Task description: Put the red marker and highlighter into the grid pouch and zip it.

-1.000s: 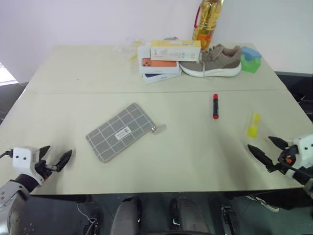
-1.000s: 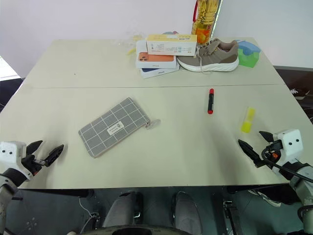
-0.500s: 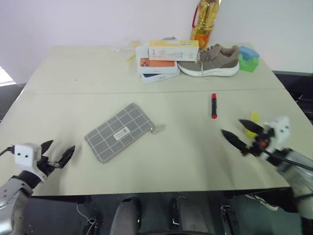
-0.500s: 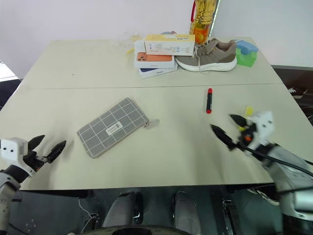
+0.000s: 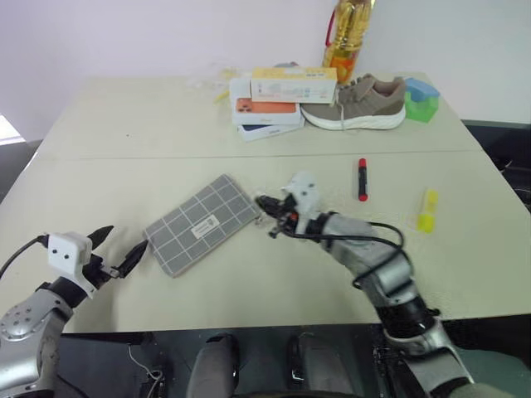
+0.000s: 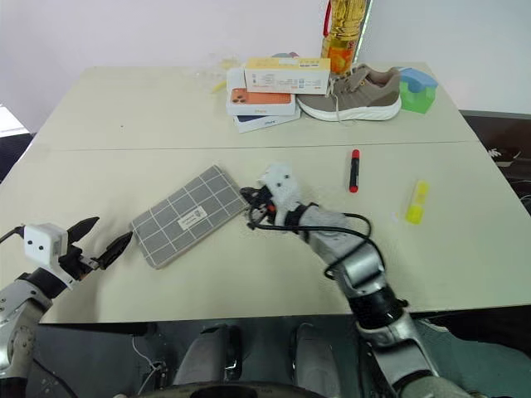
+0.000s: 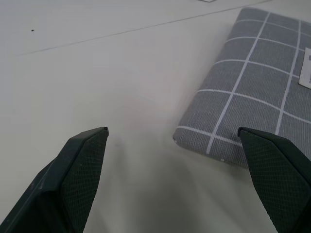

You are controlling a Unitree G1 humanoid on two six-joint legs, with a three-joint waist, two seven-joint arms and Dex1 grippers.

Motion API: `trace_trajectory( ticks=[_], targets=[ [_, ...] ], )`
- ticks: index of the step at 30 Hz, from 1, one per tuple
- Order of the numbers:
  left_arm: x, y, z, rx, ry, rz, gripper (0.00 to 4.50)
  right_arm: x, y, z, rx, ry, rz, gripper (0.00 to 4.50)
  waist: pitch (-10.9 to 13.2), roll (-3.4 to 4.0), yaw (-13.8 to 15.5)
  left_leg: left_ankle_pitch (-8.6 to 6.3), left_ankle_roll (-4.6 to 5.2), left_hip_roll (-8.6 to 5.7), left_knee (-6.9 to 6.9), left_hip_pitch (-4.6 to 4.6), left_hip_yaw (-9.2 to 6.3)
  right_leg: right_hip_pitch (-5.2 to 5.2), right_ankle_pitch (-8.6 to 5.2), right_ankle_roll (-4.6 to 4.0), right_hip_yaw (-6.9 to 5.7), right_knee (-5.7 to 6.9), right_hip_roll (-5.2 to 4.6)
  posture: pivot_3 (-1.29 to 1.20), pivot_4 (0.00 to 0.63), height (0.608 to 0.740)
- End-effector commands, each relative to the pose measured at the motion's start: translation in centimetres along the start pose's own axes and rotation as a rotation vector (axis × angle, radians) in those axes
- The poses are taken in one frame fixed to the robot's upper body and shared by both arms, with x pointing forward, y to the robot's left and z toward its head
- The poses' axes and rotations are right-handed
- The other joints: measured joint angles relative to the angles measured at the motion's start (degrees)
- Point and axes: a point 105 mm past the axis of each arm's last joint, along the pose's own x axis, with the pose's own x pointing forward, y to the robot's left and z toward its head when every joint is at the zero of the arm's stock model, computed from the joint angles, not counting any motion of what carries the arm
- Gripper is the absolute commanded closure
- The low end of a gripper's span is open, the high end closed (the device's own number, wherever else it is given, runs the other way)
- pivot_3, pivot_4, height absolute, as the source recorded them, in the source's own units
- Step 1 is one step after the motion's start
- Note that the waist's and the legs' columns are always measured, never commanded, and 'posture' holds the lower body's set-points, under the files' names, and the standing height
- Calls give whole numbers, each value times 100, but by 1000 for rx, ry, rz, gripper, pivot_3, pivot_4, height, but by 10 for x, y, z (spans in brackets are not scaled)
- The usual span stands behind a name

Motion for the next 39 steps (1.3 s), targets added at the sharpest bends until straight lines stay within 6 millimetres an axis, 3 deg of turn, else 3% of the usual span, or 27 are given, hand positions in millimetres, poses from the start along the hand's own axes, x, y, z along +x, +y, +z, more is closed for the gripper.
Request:
trace_trajectory(
  ticks=[1, 9, 13, 18, 22, 27, 36, 39],
  targets=[
    [-4, -3, 9, 61, -23, -16, 0, 19, -7, -8, -40, 60, -60, 4486, -1, -2, -23, 0, 0, 0, 0, 0, 0, 0, 0, 0, 0, 1, -1, 0, 150, 724],
    [-15, -8, 9, 143, 5, -49, 0, 35, 0, -41, 49, 194, -55, 4486, -5, -7, -69, 0, 0, 7, -1, 5, 0, -1, 1, 0, 0, 5, -2, 0, 150, 724],
    [-17, -15, 9, 237, 24, -113, 0, 37, 0, -44, 94, 210, -62, 4486, -6, -6, -68, 0, 0, 10, -1, 9, 0, 0, 1, -3, 0, 10, -2, 0, 150, 724],
    [-19, -26, 6, 473, 71, -263, 0, 38, 4, -43, 119, 205, -46, 4486, -9, -10, -60, 0, -1, 8, -3, 9, 2, -2, 0, -4, 0, 9, -9, 0, 150, 724],
    [-14, -34, 6, 639, 62, -398, 0, 38, 3, -44, 117, 210, -51, 4486, -9, -9, -55, 0, -1, 8, -5, 9, 5, -4, 0, -5, -1, 9, -13, 0, 150, 724],
    [-5, -43, 3, 728, 61, -516, 0, 38, 1, -43, 119, 211, -59, 4486, -9, -8, -59, 0, -1, 8, -6, 8, 8, -5, 0, -3, -2, 9, -16, 0, 150, 724],
    [25, -56, -1, 866, -21, -563, 0, 39, 4, -44, 114, 212, -62, 4486, -18, 10, -34, 0, -1, 3, -6, 9, 12, -2, 2, 0, -3, 10, -20, 0, 150, 724],
    [30, -60, 3, 878, -77, -567, 850, 38, 4, -45, 111, 216, -68, 4500, -22, 18, -35, 0, 0, 3, -6, 10, 14, -2, 2, 0, -4, 10, -20, 0, 150, 724]
  ],
)
